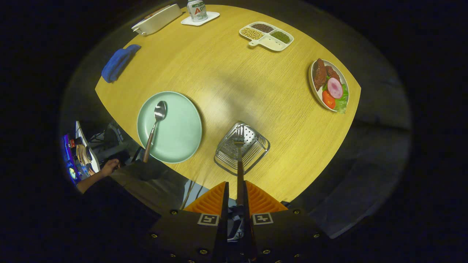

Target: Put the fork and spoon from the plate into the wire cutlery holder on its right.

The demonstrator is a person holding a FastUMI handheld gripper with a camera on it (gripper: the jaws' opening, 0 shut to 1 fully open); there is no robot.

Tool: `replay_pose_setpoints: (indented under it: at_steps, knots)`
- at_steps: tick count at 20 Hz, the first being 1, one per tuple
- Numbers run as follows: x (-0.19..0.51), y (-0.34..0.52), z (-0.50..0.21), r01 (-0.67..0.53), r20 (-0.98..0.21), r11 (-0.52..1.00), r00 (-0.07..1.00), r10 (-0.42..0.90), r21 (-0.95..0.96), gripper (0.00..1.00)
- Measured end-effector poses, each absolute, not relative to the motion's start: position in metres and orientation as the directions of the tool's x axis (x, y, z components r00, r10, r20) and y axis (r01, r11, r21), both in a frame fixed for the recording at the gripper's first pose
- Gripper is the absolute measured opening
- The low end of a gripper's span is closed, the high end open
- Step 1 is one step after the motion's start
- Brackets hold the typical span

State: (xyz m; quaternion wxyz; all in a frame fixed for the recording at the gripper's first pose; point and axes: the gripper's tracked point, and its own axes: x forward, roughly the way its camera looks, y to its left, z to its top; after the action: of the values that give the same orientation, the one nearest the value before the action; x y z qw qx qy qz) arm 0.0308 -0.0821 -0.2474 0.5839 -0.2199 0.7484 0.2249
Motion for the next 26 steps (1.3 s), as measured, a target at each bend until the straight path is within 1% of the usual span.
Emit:
replay_pose_setpoints:
  at_steps: [5,11,16,20,26]
  knots:
    - [-0.004,-0.056,-0.236,-0.554,-0.983,0.822,-0.181,0.033,0.130,0.19]
    - [-0.045,-0.022,-0.239,-0.529,-0.977,0.827,-0.182,0.110,0.191,0.19]
    - [-0.074,0.014,-0.251,-0.522,-0.964,0.816,-0.210,0.162,0.251,0.19]
    - [-0.089,0.037,-0.258,-0.527,-0.959,0.806,-0.225,0.171,0.267,0.19]
    - [-0.104,0.076,-0.276,-0.492,-0.941,0.808,-0.252,0.226,0.325,0.19]
